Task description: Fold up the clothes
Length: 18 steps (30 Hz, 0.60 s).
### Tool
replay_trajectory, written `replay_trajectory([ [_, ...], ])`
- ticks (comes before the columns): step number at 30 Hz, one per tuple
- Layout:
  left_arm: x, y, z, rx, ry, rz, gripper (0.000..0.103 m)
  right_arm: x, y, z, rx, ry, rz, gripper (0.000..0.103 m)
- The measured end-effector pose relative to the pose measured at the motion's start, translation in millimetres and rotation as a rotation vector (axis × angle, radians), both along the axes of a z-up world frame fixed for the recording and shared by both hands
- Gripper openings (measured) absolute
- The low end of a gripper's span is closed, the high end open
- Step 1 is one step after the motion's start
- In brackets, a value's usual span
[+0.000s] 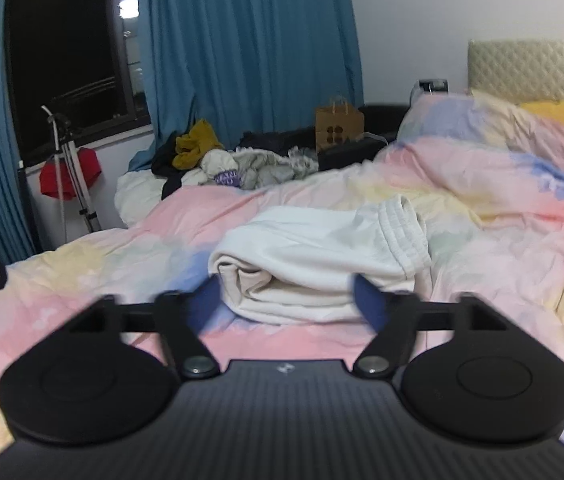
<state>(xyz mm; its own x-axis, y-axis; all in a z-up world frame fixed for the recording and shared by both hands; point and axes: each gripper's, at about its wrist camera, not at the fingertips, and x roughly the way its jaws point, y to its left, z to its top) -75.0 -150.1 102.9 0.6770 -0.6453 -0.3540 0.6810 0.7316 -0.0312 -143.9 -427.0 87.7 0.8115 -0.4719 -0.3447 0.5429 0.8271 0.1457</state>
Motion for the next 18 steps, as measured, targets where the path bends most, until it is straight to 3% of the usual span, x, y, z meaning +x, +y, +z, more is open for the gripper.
replay_trajectory([
  [7, -5.2, 1.4, -5.7, 0.004, 0.008, 0.019, 0.103, -4.9, -0.4, -1.7, -0.008, -0.015, -0.066, 0.097],
  [18, -7.1, -7.4, -8.3, 0.021, -0.014, 0.028, 0.103, -5.8, 5.3, -7.0, -0.071, -0.003, -0.08, 0.097],
])
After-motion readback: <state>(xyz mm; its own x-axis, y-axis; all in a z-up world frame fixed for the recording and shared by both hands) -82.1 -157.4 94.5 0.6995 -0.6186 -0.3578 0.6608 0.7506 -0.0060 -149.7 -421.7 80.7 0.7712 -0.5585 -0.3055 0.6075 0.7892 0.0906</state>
